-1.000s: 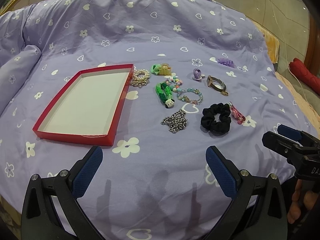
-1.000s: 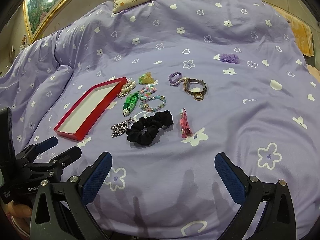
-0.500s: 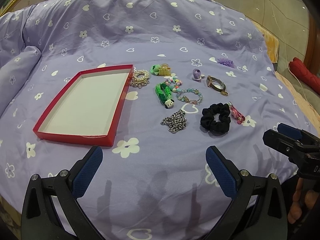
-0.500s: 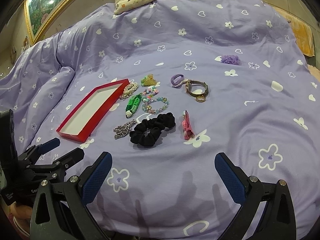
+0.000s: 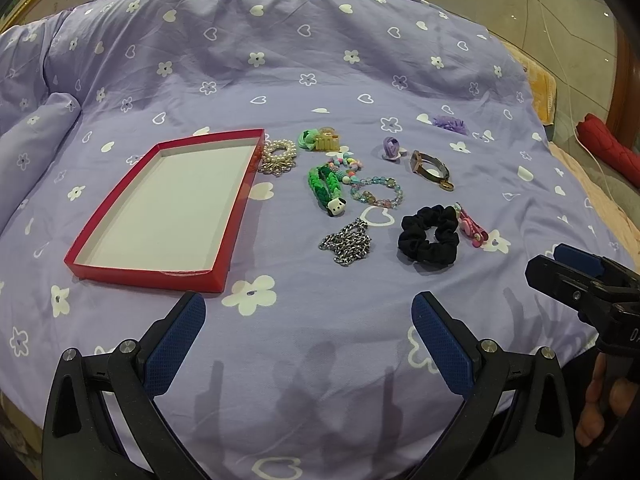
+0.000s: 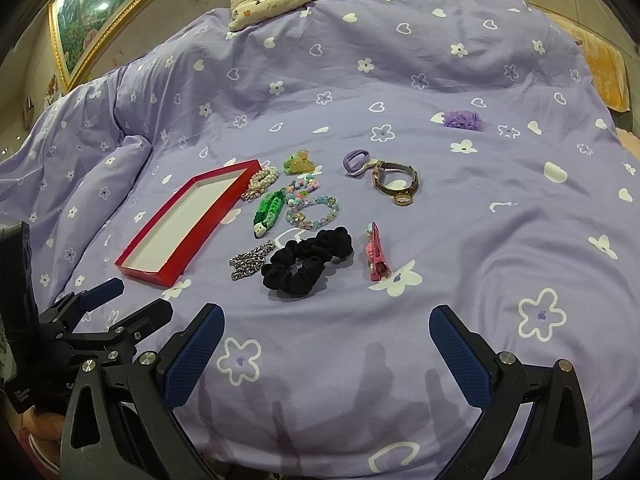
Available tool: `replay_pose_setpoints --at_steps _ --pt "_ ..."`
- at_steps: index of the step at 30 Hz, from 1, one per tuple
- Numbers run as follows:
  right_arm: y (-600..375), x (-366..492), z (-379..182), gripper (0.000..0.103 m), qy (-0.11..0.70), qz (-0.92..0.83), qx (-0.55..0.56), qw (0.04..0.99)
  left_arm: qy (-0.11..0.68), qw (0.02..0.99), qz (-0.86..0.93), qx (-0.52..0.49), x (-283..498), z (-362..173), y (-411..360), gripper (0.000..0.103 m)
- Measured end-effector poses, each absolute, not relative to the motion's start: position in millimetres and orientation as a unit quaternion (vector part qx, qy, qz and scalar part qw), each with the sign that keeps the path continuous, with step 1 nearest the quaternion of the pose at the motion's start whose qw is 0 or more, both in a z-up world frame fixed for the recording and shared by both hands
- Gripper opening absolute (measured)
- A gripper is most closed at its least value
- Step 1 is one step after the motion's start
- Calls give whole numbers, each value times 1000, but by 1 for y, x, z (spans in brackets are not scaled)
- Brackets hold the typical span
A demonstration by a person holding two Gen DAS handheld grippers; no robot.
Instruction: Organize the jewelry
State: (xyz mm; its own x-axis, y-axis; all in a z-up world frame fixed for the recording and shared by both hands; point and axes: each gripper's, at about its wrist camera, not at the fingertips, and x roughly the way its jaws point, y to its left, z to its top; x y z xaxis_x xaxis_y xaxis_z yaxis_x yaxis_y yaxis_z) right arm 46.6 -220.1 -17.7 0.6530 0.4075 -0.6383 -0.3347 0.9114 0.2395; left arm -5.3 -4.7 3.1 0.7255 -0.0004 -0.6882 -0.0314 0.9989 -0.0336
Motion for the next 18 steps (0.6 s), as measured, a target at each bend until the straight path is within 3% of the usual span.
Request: replay_pose_setpoints --at_steps 18 --pt "-222 48 -18 102 364 205 53 907 371 928 8 -22 -6 3 -7 103"
